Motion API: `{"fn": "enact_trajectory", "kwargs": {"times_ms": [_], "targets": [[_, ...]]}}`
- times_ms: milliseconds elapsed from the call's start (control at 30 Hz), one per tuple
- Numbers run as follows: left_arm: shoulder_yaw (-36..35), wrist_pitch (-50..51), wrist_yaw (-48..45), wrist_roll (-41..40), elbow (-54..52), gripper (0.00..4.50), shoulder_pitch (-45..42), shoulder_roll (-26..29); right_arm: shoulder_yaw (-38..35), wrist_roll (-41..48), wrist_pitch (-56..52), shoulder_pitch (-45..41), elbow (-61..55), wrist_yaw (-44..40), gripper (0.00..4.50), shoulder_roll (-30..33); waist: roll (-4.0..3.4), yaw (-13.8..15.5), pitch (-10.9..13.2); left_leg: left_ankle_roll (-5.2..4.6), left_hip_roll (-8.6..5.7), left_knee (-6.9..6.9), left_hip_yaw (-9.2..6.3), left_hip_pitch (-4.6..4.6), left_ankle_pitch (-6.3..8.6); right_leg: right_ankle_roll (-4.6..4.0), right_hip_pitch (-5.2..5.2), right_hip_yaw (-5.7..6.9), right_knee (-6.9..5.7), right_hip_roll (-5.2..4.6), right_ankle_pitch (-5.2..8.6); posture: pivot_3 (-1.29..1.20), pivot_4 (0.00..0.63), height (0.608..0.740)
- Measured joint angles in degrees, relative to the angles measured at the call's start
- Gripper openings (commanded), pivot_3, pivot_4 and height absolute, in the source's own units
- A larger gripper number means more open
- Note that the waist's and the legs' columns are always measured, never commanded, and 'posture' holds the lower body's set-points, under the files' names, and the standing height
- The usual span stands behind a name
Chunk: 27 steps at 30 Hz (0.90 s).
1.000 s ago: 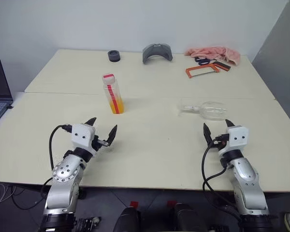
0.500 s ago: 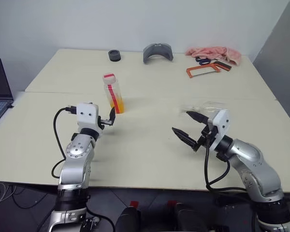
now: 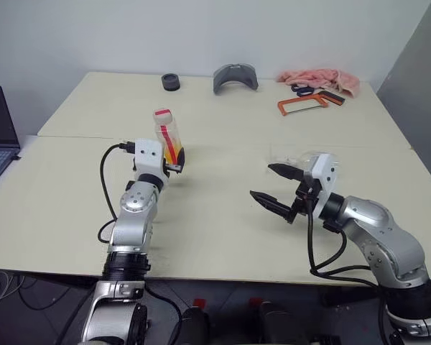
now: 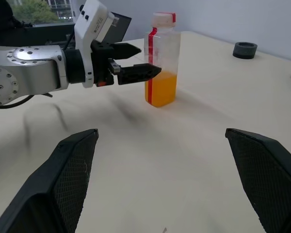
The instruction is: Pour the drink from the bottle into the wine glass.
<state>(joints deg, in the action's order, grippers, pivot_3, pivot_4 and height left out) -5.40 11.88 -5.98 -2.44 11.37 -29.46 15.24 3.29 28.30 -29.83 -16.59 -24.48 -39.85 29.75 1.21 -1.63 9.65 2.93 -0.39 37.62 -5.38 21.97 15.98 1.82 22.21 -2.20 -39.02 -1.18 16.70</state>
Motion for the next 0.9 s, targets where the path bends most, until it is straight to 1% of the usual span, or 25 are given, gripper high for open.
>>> {"fn": "enact_trajectory", "kwargs": {"times_ms": [100,367,567,767,900], "targets": [[-0.1,-0.3,1.3,0.1,2.8,4.49,-2.6,-0.7,0.0,0.1,-0.9,-0.6,0.0,-1.3,4.50,1.2,0.01,0.0,0.0,0.00,-0.01,0.04,-0.02,0.02,0.00,0.00,0.00,0.02,0.00,0.00,0.00,0.00,0.150,0.740],[-0.9,-1.9,6.6,0.9,10.4,4.49,-8.7,-3.1,0.1,0.7,-1.5,-2.2,0.1,-2.6,4.50,1.3,0.02,0.0,0.0,0.01,-0.02,0.10,-0.06,0.07,0.00,0.00,0.01,0.04,-0.01,0.00,0.00,0.00,0.150,0.740],[-1.5,-2.5,9.6,1.1,14.3,4.49,-12.9,-3.6,0.1,0.8,-1.9,-2.8,0.3,-2.7,4.50,1.2,0.03,0.0,0.0,0.03,-0.04,0.12,-0.08,0.10,-0.02,0.01,0.02,0.06,-0.01,0.00,-0.01,0.00,0.150,0.740],[-1.4,-3.4,10.8,2.1,18.1,4.49,-14.7,-3.6,0.1,2.2,-2.2,-3.6,0.7,-3.0,4.50,0.8,0.03,0.0,0.0,0.04,-0.04,0.12,-0.08,0.11,-0.02,0.01,0.03,0.07,-0.01,0.00,-0.01,0.00,0.150,0.740],[-1.4,-3.5,11.2,2.3,18.8,4.49,-15.4,-3.6,0.1,2.3,-2.3,-3.8,0.9,-3.1,4.50,0.8,0.03,0.0,0.0,0.04,-0.04,0.13,-0.10,0.12,-0.02,0.01,0.03,0.07,-0.01,-0.01,-0.01,0.00,0.150,0.740]]}}
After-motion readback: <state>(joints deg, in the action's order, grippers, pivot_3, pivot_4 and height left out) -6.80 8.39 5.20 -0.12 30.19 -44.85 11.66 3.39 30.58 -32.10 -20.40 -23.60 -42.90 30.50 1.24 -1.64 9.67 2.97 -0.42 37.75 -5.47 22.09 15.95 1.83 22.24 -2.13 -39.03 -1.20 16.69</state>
